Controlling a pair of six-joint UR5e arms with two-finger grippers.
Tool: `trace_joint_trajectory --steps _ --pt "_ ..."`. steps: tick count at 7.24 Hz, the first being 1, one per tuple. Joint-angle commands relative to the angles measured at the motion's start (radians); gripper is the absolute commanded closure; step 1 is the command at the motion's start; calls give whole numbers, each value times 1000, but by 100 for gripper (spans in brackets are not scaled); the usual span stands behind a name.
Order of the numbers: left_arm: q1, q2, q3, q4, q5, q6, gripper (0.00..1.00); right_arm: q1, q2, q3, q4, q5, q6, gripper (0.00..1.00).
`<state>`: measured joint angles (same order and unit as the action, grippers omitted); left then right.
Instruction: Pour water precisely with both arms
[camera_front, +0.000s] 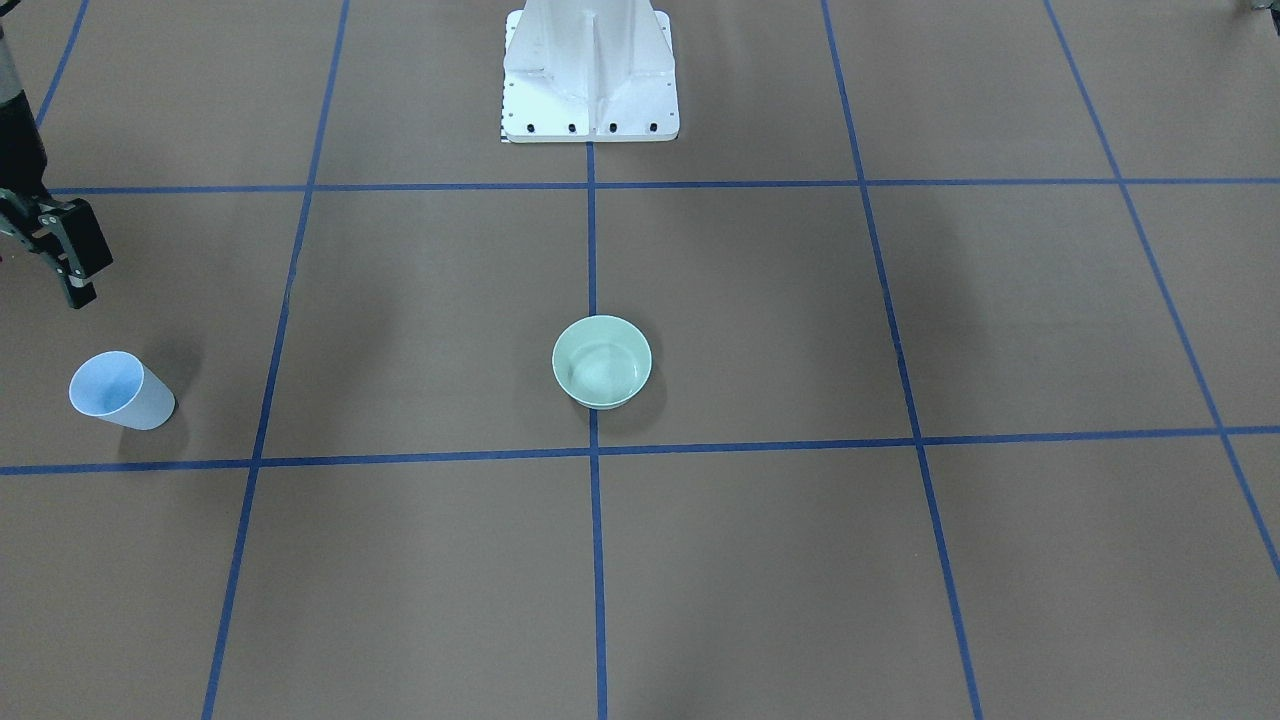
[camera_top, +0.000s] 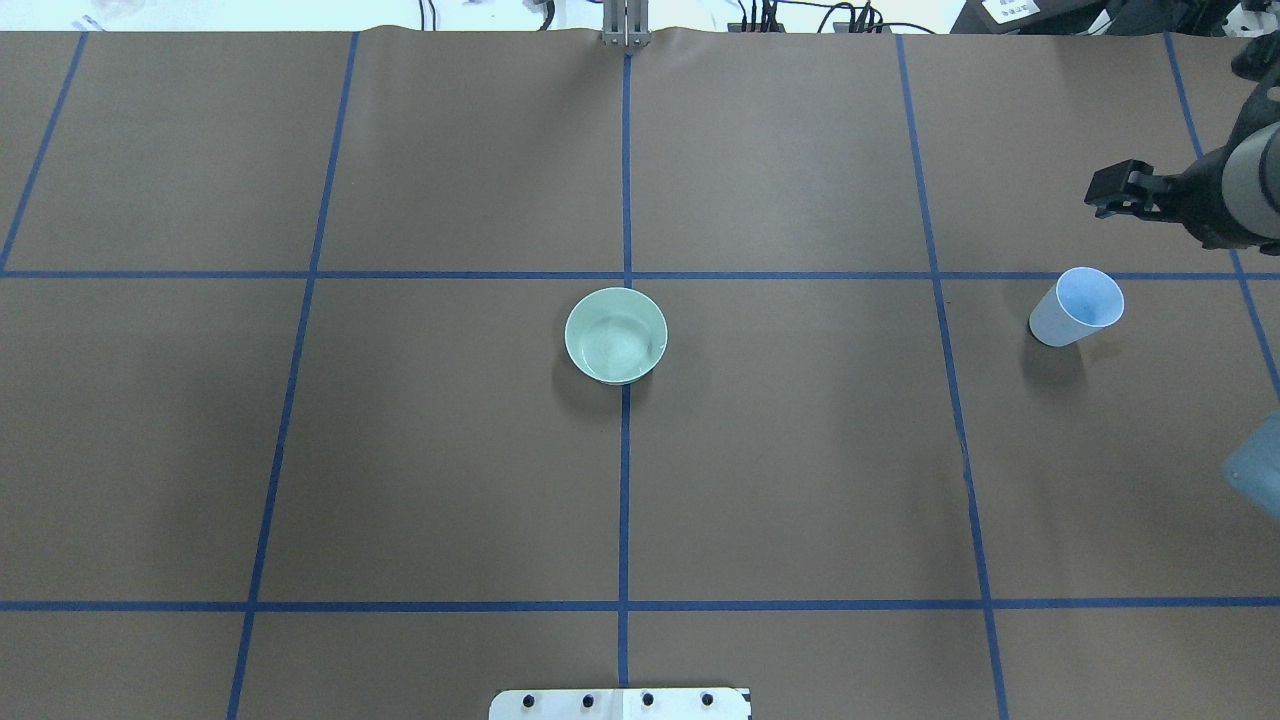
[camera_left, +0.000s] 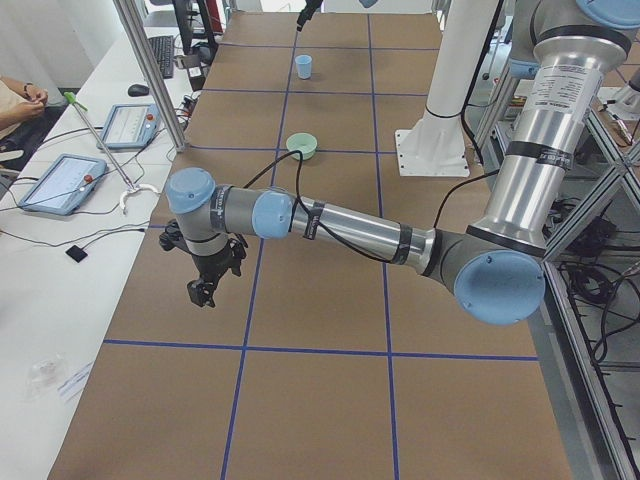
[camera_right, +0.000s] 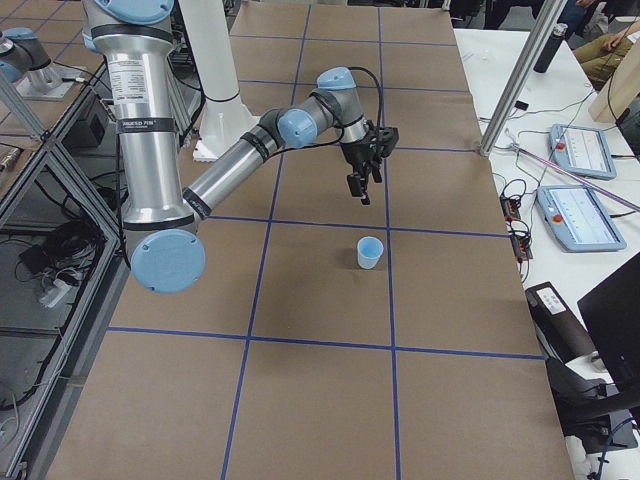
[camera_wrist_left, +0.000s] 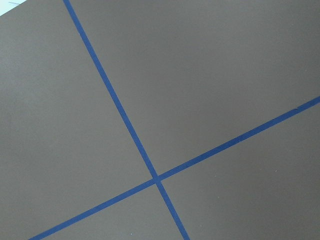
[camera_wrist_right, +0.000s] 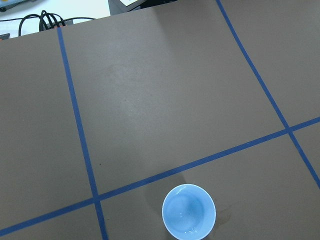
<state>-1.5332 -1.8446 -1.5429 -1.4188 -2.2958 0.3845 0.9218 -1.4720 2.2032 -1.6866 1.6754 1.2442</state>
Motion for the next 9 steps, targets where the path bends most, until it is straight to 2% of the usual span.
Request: trace_joint_trajectory --steps 1,3,6,9 --pt "-1 5 -2 1 -1 1 0 -169 -1 -5 -7 -231 183 0" --pt "-1 5 -3 1 -1 1 0 -272 -7 -48 -19 -407 315 0" --pt "-1 5 -6 1 -20 -1 0 -418 -7 -233 -21 -662 551 0" --pt "-1 21 -32 3 -27 -7 0 -474 -4 -388 -22 -761 702 0"
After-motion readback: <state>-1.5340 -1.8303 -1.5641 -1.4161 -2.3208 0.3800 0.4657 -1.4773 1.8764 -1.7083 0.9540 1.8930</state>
